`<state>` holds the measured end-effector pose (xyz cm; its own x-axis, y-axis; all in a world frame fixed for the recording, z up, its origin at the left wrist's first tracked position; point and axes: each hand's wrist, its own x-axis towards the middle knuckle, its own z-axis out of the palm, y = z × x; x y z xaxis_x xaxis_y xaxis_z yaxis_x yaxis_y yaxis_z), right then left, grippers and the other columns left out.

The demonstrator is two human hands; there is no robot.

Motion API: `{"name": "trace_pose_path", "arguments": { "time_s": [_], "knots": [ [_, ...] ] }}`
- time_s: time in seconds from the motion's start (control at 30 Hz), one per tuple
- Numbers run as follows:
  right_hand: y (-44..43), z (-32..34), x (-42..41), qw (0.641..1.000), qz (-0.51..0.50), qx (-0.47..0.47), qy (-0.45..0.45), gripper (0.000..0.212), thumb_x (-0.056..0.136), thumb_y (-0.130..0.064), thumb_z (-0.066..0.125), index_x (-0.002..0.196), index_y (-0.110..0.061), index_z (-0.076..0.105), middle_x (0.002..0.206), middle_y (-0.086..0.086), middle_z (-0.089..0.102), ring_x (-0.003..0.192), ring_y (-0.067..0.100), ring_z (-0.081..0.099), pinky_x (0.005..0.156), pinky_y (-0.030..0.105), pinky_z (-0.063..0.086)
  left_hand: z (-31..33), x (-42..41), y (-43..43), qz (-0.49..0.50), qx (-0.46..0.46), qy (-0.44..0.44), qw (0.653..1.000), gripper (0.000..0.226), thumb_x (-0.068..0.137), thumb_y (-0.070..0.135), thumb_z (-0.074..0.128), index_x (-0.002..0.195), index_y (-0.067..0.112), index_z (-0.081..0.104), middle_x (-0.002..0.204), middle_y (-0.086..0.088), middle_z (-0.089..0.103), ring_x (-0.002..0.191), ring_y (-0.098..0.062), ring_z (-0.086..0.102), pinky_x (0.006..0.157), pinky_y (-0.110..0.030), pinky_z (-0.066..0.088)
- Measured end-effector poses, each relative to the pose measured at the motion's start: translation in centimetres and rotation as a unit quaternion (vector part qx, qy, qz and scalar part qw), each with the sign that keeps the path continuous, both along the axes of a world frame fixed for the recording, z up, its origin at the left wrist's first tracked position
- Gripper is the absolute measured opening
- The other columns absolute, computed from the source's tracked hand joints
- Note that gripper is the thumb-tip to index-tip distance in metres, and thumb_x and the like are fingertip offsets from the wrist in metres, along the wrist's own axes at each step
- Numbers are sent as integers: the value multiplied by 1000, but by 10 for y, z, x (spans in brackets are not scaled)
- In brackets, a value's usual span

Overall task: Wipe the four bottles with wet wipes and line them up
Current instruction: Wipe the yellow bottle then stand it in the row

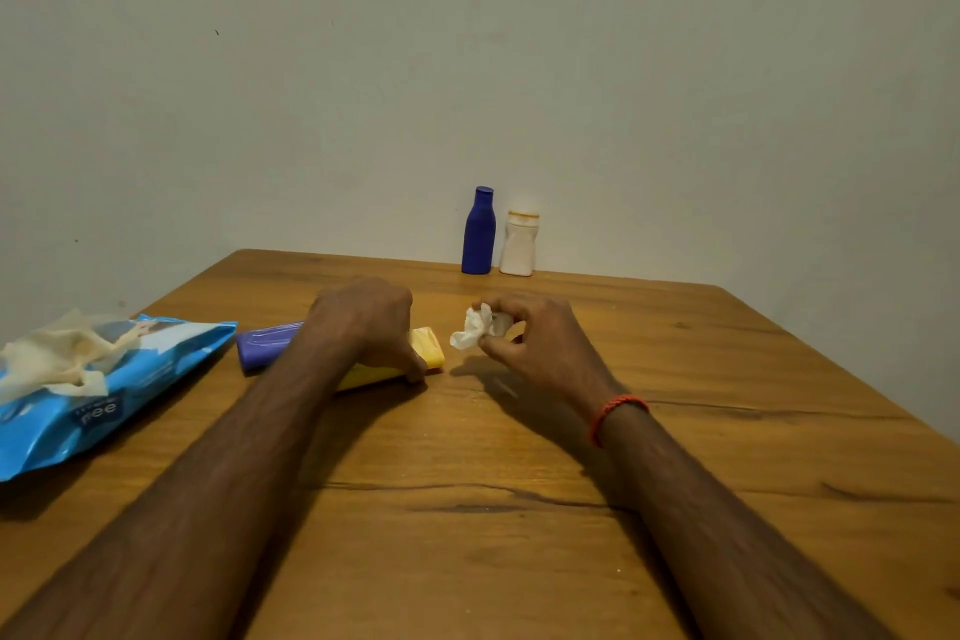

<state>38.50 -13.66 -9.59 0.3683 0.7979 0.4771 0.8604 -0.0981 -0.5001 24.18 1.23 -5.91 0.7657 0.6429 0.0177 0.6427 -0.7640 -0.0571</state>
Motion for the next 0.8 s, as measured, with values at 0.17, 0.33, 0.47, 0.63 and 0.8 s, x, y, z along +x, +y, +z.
{"name": "trace_pose_path", "arguments": {
  "time_s": [0.17, 0.33, 0.47, 0.63, 0.8],
  "knots": [
    [-3, 4, 2, 995, 17, 85, 53, 34, 86, -28, 76, 116, -25, 62, 113, -9, 64, 97, 2, 58, 79, 12, 50, -7, 7, -12, -65, -34, -164, 984, 65, 66, 55, 84, 111, 23, 51, 101, 4, 58, 89, -13, 55, 78, -30, 54],
    [-3, 4, 7, 997, 14, 68, 16, 24, 82, -29, 80, 103, -19, 72, 103, -8, 70, 89, 1, 59, 71, 12, 44, -13, 15, -23, -118, -64, -258, 957, 66, 63, 49, 88, 112, 20, 55, 104, -2, 65, 88, -15, 62, 79, -35, 59],
    [0, 5, 10, 993, -10, 118, -8, 20, 84, -26, 77, 101, -16, 76, 101, -7, 64, 95, 4, 56, 80, 19, 47, -15, 17, -33, -158, -61, -260, 951, 69, 62, 44, 90, 117, 18, 56, 108, -1, 67, 92, -15, 64, 82, -37, 59],
    [-3, 11, 8, 990, -26, 137, -25, 22, 88, -23, 73, 107, -13, 76, 97, -4, 64, 86, 1, 54, 71, 5, 37, -13, 17, -40, -185, -43, -270, 944, 67, 64, 42, 89, 115, 16, 56, 108, -4, 68, 92, -17, 65, 82, -38, 58],
    [-7, 13, 7, 997, 27, 32, -61, 18, 84, -22, 78, 101, -18, 78, 93, -15, 57, 82, -6, 50, 64, 4, 36, -10, 9, -27, -133, -45, -301, 943, 66, 63, 40, 91, 114, 13, 60, 108, -8, 70, 90, -19, 67, 81, -37, 60]
  ]
}}
